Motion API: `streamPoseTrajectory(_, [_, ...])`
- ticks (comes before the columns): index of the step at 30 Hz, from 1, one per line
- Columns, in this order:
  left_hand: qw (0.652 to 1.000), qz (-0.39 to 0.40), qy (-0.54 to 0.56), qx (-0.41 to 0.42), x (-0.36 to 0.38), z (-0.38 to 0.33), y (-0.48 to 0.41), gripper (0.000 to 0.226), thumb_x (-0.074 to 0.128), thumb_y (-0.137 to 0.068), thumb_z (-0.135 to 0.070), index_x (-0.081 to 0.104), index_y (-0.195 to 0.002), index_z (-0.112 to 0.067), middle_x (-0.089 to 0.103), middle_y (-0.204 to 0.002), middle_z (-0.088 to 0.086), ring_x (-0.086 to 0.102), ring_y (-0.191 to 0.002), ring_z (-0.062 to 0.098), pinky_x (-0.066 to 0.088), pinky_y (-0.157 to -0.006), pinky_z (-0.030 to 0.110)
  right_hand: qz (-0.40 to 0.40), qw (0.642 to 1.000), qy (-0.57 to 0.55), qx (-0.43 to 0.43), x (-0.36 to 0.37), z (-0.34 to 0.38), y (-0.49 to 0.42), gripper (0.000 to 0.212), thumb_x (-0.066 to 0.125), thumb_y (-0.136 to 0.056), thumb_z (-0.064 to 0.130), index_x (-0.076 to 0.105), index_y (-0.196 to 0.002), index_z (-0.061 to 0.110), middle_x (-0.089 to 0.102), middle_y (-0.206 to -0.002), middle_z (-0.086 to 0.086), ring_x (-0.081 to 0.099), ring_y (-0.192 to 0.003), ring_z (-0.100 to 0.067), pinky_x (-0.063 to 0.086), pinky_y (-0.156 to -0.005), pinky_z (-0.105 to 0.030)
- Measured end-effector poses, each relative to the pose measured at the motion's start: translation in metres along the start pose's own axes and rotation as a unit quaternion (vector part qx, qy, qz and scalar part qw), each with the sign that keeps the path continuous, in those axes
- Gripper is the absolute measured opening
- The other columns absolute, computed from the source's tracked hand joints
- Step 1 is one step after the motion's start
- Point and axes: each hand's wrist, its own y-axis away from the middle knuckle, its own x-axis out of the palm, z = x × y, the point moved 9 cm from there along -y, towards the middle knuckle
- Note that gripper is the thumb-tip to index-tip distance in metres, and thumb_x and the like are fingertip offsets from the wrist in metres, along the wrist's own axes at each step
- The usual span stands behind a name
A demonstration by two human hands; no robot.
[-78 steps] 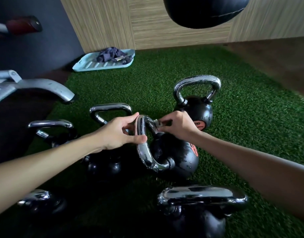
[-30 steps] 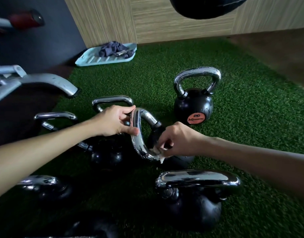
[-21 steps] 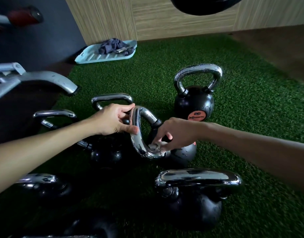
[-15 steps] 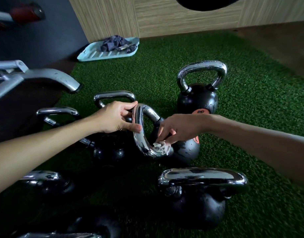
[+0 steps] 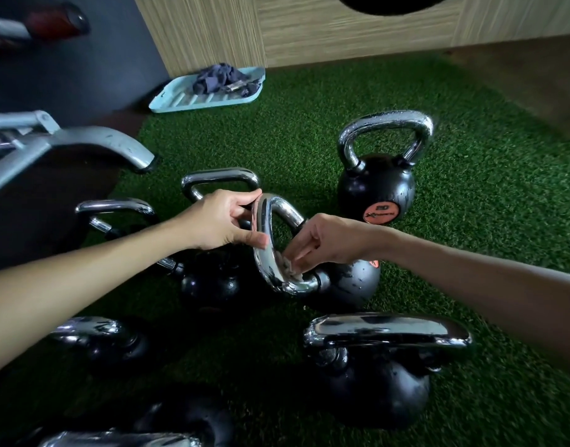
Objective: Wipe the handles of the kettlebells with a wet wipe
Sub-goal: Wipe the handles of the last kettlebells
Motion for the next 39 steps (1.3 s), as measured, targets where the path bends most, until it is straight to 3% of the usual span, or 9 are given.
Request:
streamPoseTrajectory(5, [1.0,-0.003,-0.007,-0.001,0.0,0.001,-0.002,0.143,0.074,-0.032,-0.094,0.03,-0.157,-0.04,0.064,-0.137,-0.004,0.056,-0.097,-0.017,0.049,-0.092,0.028,-0.118,0.993,0.029,-0.014,-0.012,0.013,-0.006,0.021,0.084,-0.079,0.007,0.082,-0.099,0.015,0.08,-0.086,0.005,0.076,-0.081,-0.008,0.056,-0.071,-0.016])
streamPoseTrajectory(8, [1.0,-0.003,-0.016,-0.013,-0.001,0.004,-0.003,0.142,0.075,-0.032,-0.094,0.03,-0.156,-0.042,0.063,-0.139,-0.005,0.061,-0.105,-0.007,0.048,-0.105,0.03,-0.241,0.97,0.022,-0.026,-0.027,0.014,-0.006,0.024,0.091,-0.073,0.017,0.083,-0.096,0.02,0.079,-0.082,0.007,0.075,-0.077,-0.004,0.057,-0.072,-0.017])
streamPoseTrajectory(13, [1.0,-0.003,-0.017,-0.018,-0.001,0.008,-0.004,0.139,0.078,-0.035,-0.092,0.029,-0.156,-0.044,0.063,-0.139,-0.004,0.069,-0.108,0.005,0.046,-0.111,0.036,-0.18,0.982,0.049,-0.01,-0.009,0.012,-0.007,0.021,0.088,-0.07,0.006,0.083,-0.086,0.018,0.079,-0.078,0.005,0.072,-0.069,0.001,0.052,-0.064,-0.011])
streamPoseTrajectory(17, [1.0,0.001,0.004,-0.014,0.001,0.005,-0.005,0.141,0.08,-0.033,-0.09,0.031,-0.156,-0.04,0.063,-0.139,-0.003,0.069,-0.109,0.005,0.046,-0.112,0.038,-0.301,0.949,0.09,-0.034,-0.026,0.018,-0.01,0.016,0.088,-0.069,0.015,0.083,-0.083,0.021,0.077,-0.074,0.007,0.07,-0.067,0.002,0.054,-0.064,-0.013])
streamPoseTrajectory(21, [1.0,0.003,0.018,-0.012,0.001,0.001,-0.007,0.146,0.08,-0.031,-0.089,0.032,-0.157,-0.034,0.061,-0.14,-0.001,0.067,-0.11,0.001,0.046,-0.11,0.034,-0.35,0.922,0.158,-0.049,-0.05,0.023,-0.02,0.014,0.088,-0.07,0.024,0.081,-0.082,0.023,0.077,-0.076,0.007,0.071,-0.071,-0.003,0.059,-0.072,-0.03])
streamPoseTrajectory(24, [1.0,0.009,0.009,-0.01,0.0,-0.002,-0.007,0.147,0.079,-0.032,-0.091,0.031,-0.158,-0.033,0.059,-0.142,0.0,0.055,-0.114,-0.003,0.046,-0.102,0.023,-0.396,0.901,0.169,-0.05,-0.063,0.017,-0.018,0.019,0.09,-0.071,0.031,0.08,-0.082,0.02,0.075,-0.076,0.007,0.069,-0.069,-0.005,0.057,-0.068,-0.026])
streamPoseTrajectory(29, [1.0,-0.006,-0.007,-0.018,-0.003,-0.001,-0.003,0.147,0.074,-0.028,-0.094,0.034,-0.157,-0.036,0.057,-0.145,0.004,0.06,-0.115,-0.002,0.047,-0.095,0.025,-0.39,0.902,0.18,-0.038,-0.058,0.0,-0.015,0.024,0.093,-0.069,0.033,0.078,-0.081,0.018,0.073,-0.074,0.009,0.066,-0.066,-0.001,0.056,-0.065,-0.022])
streamPoseTrajectory(34, [0.999,-0.002,-0.008,-0.032,-0.003,0.0,-0.007,0.149,0.077,-0.028,-0.093,0.034,-0.157,-0.032,0.053,-0.148,0.009,0.061,-0.126,0.013,0.046,-0.111,0.038,-0.431,0.879,0.187,-0.08,-0.063,0.018,-0.014,0.023,0.09,-0.073,0.033,0.078,-0.082,0.016,0.074,-0.075,0.006,0.067,-0.066,-0.007,0.055,-0.064,-0.022])
streamPoseTrajectory(39, [0.999,-0.003,-0.002,-0.041,-0.003,-0.004,-0.005,0.15,0.078,-0.027,-0.091,0.033,-0.157,-0.032,0.049,-0.151,0.012,0.058,-0.13,0.016,0.045,-0.112,0.042,-0.428,0.886,0.176,-0.012,-0.083,-0.014,0.002,0.02,0.091,-0.072,0.03,0.077,-0.076,0.016,0.071,-0.07,0.006,0.066,-0.063,-0.009,0.053,-0.06,-0.023])
